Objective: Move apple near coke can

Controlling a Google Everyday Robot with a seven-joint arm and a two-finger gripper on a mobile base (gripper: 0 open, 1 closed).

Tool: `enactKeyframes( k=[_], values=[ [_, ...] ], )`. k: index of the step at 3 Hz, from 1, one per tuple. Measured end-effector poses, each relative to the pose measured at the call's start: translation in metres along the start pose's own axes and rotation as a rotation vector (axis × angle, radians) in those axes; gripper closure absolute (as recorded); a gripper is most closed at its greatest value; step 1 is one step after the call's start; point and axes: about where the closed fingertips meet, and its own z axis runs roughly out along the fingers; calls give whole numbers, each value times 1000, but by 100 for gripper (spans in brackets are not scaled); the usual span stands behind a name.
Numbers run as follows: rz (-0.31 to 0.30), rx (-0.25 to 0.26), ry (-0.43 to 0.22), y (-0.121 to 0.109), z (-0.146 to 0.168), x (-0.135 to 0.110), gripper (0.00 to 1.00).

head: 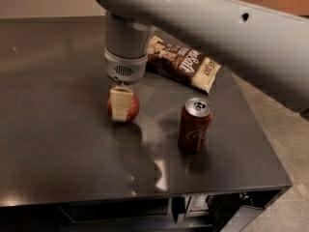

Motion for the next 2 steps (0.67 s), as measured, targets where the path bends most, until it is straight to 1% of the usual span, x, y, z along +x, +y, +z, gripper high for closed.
enactKeyframes(
  k=[1, 2],
  values=[
    [85, 10, 60, -9, -14, 55, 100],
    [175, 1, 89, -11, -17, 98, 100]
  ],
)
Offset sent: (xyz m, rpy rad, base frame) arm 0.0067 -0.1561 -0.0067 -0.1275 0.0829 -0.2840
